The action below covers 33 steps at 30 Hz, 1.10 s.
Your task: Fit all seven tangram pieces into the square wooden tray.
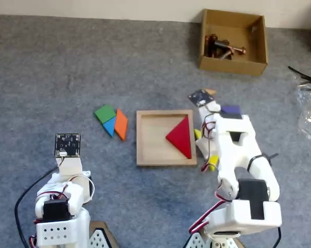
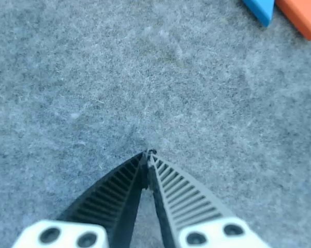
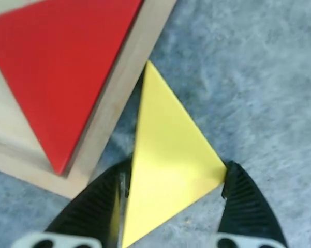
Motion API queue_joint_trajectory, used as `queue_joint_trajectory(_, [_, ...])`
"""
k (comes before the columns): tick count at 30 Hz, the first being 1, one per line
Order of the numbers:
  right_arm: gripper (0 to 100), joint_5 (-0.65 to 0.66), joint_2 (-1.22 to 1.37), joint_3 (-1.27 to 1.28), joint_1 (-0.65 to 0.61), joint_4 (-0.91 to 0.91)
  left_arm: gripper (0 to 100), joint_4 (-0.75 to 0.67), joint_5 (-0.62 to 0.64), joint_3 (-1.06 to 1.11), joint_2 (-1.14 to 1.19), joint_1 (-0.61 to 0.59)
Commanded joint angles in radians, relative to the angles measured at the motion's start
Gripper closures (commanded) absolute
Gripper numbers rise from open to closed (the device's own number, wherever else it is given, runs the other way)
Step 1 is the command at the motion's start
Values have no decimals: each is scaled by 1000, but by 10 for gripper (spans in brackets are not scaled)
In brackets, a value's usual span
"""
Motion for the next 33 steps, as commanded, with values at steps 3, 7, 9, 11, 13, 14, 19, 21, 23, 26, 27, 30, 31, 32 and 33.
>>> queue_joint_trajectory(3, [850,2,-22,-117,19,117,995,8,2,21,7,-8])
queue_joint_trajectory(7, [850,2,-22,-179,19,162,995,8,2,21,7,-8])
queue_joint_trajectory(9, [850,5,-22,-197,18,173,995,8,2,21,7,-8])
queue_joint_trajectory(11, [850,31,-22,-202,16,173,995,8,2,21,7,-8])
queue_joint_trajectory(13, [850,52,-22,-202,16,173,995,8,2,21,7,-8])
queue_joint_trajectory(14, [850,57,-24,-202,16,173,995,8,2,21,7,-8])
queue_joint_trajectory(19, [850,60,-22,-202,12,171,995,8,2,21,7,-8])
queue_joint_trajectory(21, [850,60,-18,-202,12,171,995,8,2,21,7,-8])
queue_joint_trajectory(23, [850,60,-18,-200,12,171,995,8,2,21,7,-8])
queue_joint_trajectory(26, [850,60,-21,-200,16,171,995,8,2,21,7,-8])
queue_joint_trajectory(27, [850,60,-22,-200,16,171,995,8,2,21,7,-8])
queue_joint_trajectory(30, [858,60,-22,-202,16,171,995,8,2,21,7,-8])
queue_joint_trajectory(31, [876,60,-22,-202,16,171,995,8,2,21,7,-8])
queue_joint_trajectory(32, [904,60,-22,-202,16,171,995,8,2,21,7,-8])
queue_joint_trajectory(33, [937,60,-22,-202,18,171,995,8,2,21,7,-8])
